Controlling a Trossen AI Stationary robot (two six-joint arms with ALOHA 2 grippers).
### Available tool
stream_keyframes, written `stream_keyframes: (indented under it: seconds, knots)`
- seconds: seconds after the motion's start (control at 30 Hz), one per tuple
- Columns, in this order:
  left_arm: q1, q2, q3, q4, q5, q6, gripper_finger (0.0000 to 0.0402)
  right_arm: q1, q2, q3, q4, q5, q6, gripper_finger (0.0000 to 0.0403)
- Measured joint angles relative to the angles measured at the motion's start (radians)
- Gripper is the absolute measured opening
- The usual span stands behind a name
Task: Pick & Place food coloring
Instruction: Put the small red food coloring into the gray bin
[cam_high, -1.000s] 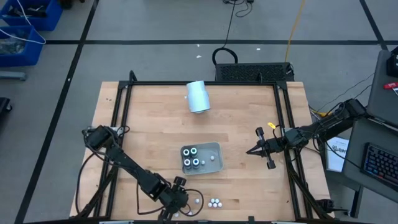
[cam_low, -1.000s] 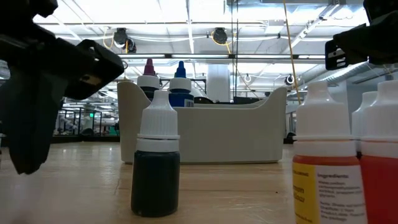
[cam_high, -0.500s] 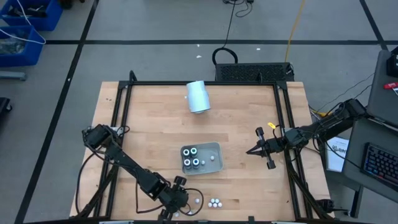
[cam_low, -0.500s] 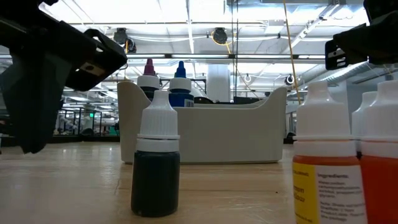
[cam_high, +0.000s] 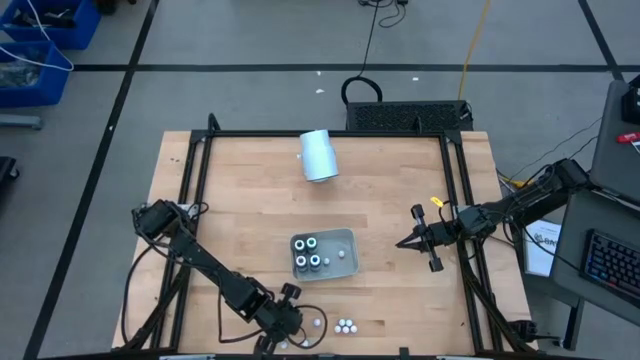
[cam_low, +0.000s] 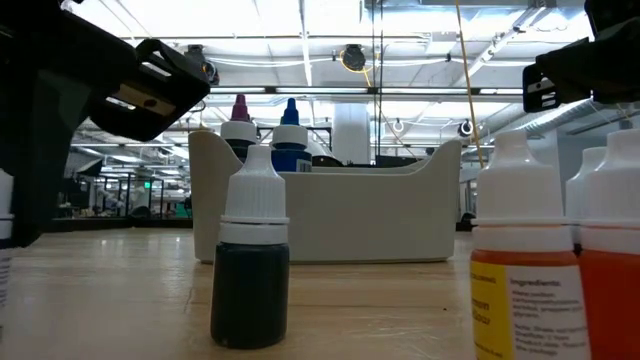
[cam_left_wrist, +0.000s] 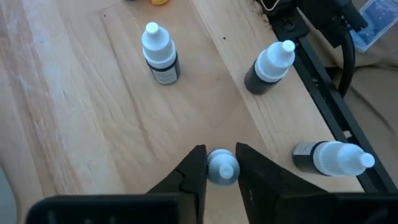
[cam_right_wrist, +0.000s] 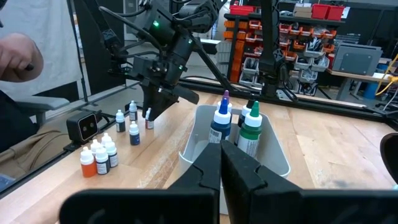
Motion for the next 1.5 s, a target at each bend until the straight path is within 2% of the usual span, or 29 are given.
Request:
stream_keyframes:
  seconds: [0.17, 0.27, 0.47, 0.63, 0.8, 1.0, 1.13, 1.33, 1.5]
  knots:
    - [0.013, -0.027, 0.000, -0.008, 0.056, 0.049, 0.0064, 0.000, 0.000, 0.000, 0.000, 0.000, 0.000, 0.0000]
    - [0.025, -0.087, 0.000, -0.057, 0.051, 0.090, 0.0064, 0.000, 0.000, 0.000, 0.000, 0.000, 0.000, 0.0000]
    - [0.019, -0.286, 0.001, -0.234, -0.132, 0.182, 0.0066, 0.000, 0.000, 0.000, 0.000, 0.000, 0.000, 0.0000]
    - [0.008, -0.468, -0.057, -0.265, -0.206, 0.235, 0.0064, 0.000, 0.000, 0.000, -0.001, 0.000, 0.000, 0.0000]
    - [0.007, -0.701, -0.264, -0.198, -0.285, 0.190, 0.0064, 0.000, 0.000, 0.000, -0.009, 0.000, 0.000, 0.0000]
    - [0.008, -1.011, -0.641, 0.104, -0.290, 0.155, 0.0065, 0.000, 0.000, 0.000, -0.010, 0.000, 0.000, 0.0000]
    - [0.008, -1.193, -0.823, 0.232, -0.306, 0.146, 0.0066, 0.000, 0.000, 0.000, -0.010, 0.000, 0.000, 0.0000]
    - [0.016, -1.435, -0.975, 0.251, -0.323, 0.140, 0.0066, 0.000, 0.000, 0.000, -0.007, 0.000, 0.000, 0.0000]
    - [0.031, -1.589, -1.061, 0.251, -0.333, 0.150, 0.0066, 0.000, 0.000, 0.000, -0.007, 0.003, 0.008, 0.0000]
